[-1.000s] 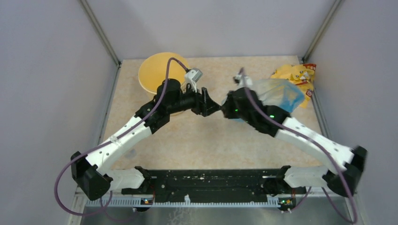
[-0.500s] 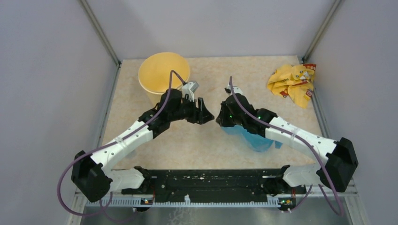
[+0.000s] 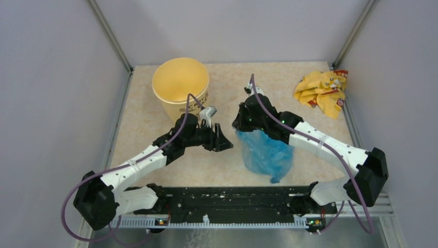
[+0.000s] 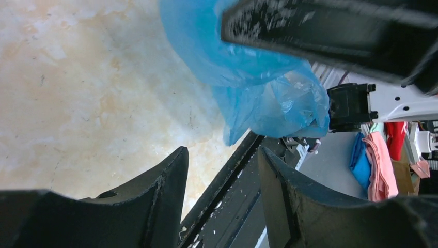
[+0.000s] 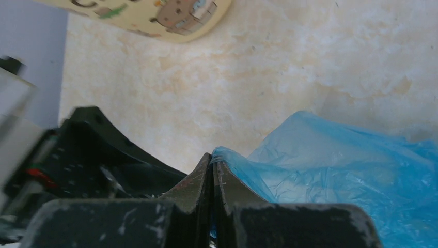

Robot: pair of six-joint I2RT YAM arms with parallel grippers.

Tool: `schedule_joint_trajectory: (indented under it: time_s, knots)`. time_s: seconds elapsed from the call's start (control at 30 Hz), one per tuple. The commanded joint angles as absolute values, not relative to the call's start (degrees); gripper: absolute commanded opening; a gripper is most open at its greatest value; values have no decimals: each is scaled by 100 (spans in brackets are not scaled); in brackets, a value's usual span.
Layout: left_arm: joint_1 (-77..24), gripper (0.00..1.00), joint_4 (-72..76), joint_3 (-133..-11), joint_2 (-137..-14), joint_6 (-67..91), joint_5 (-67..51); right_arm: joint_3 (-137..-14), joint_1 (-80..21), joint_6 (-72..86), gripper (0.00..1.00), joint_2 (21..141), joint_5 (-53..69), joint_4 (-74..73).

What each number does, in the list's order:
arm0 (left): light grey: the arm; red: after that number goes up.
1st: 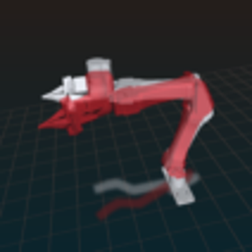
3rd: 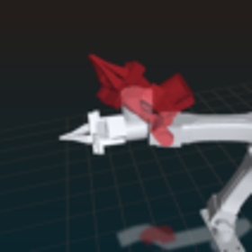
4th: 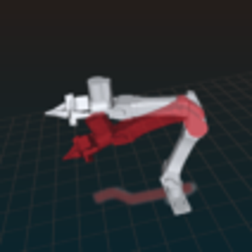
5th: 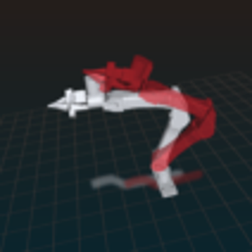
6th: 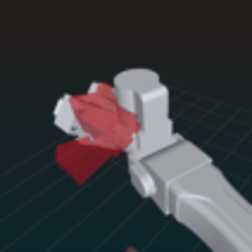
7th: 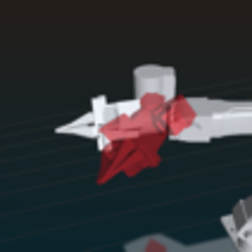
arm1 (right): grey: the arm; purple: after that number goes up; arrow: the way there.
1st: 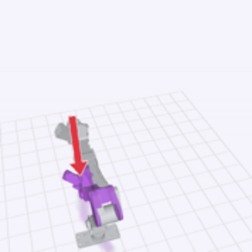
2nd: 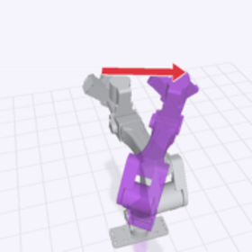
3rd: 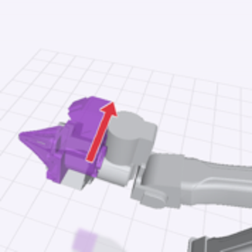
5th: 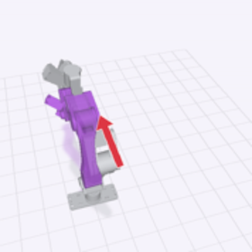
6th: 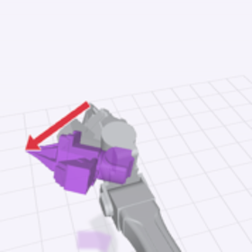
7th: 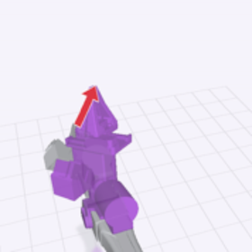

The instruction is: Put the trash bags into the trash bin

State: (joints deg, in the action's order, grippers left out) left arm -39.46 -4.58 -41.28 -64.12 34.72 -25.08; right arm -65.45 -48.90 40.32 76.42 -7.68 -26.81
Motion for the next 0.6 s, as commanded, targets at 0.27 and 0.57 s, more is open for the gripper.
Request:
schedule_joint_trajectory:
  time_s: [0.27,0.57]
  knots:
    - [-4394,58,1674,-3453,-6626,3210,-2453,-7638,-4852,4038,0,7609,-821,-2998]
    - [-4593,57,1408,-3946,-7083,2692,-1564,-8028,-4852,3953,0,7453,-740,-3240]
